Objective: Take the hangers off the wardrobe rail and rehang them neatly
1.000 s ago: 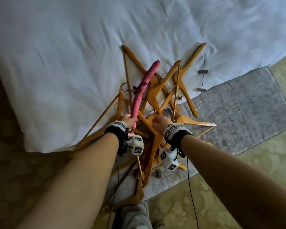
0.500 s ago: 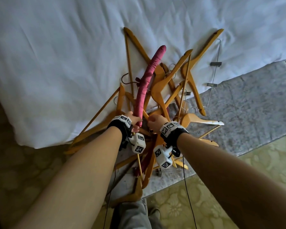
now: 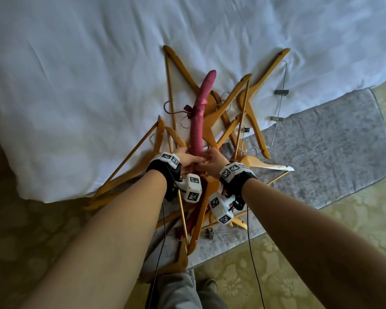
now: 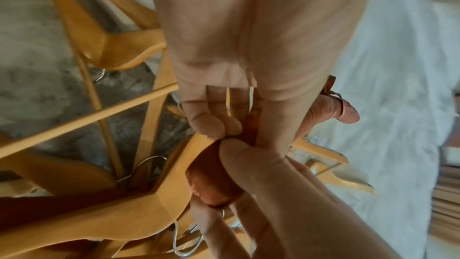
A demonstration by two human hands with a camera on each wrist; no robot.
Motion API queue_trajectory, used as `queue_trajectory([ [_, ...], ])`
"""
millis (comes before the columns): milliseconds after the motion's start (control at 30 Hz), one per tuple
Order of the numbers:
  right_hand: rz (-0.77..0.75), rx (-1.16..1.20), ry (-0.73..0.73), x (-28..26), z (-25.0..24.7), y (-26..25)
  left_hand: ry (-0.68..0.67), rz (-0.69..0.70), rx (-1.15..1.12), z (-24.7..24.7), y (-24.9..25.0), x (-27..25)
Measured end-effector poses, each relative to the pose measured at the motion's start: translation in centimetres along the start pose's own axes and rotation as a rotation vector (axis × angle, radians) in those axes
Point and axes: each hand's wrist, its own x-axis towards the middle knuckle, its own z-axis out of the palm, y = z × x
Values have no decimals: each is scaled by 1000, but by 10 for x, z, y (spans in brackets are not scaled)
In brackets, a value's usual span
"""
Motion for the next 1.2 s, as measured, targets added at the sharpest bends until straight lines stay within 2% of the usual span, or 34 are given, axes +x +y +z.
queue_trajectory([
  [67, -17, 49, -3, -13, -9, -1, 20, 65, 127, 7, 10, -12],
  [167, -49, 124, 67, -32, -22, 1, 73, 203, 327, 16, 25, -33],
  [267, -86, 195, 88, -57, -35, 0, 82, 300, 356, 24, 38, -59],
  [433, -133, 251, 45, -113, -57, -20, 139, 449, -26, 33, 54, -112],
  [567, -223, 294, 12, -158, -73, -35, 182, 430, -450, 37, 48, -159],
  [733, -328, 754, 49, -207, -80, -40, 174, 507, -803, 42, 20, -227],
  [833, -437, 827, -46, -240, -68, -47, 199, 610, -1009, 55, -9, -272],
  [967, -511, 963, -198, -282, -39, -50, 271, 717, -1205, 79, -50, -334],
  [1100, -439, 1035, -395, -320, -2, -53, 414, 770, -1354, 83, -98, -380],
  [1200, -410, 974, -497, -350, 29, -58, 506, 857, -1479, 76, -136, -416],
])
